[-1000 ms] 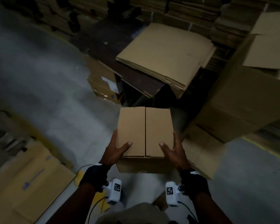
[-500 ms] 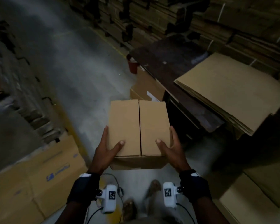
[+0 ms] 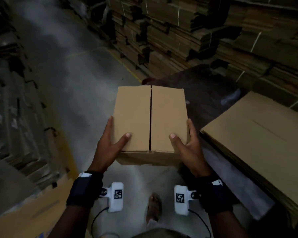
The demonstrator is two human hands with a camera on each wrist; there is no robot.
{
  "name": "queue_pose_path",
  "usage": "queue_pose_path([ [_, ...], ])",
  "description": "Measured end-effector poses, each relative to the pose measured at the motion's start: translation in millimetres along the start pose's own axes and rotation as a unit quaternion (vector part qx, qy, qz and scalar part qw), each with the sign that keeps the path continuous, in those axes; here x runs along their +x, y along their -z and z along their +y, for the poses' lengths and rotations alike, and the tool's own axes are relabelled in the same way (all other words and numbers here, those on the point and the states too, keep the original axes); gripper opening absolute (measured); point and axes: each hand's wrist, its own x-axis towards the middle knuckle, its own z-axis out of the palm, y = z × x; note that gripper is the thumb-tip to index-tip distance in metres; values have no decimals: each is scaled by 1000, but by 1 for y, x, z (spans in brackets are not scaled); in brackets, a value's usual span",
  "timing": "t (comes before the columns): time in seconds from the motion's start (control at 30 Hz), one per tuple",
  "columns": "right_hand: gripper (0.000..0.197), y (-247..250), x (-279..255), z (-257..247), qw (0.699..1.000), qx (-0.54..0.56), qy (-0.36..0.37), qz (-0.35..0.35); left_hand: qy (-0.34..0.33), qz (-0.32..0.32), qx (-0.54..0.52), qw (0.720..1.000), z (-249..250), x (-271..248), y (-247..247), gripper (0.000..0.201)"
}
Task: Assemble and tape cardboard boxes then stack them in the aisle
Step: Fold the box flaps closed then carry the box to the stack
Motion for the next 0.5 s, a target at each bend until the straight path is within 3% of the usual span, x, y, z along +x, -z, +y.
queue_pose_path([
  [0.27, 85, -8, 139, -32, 999, 3, 17, 36, -29, 1, 5, 1000, 43, 146, -34, 92],
  [0.5, 87, -11, 246, -31, 996, -24, 5, 91, -50, -76, 14, 996, 54, 285, -74, 90],
])
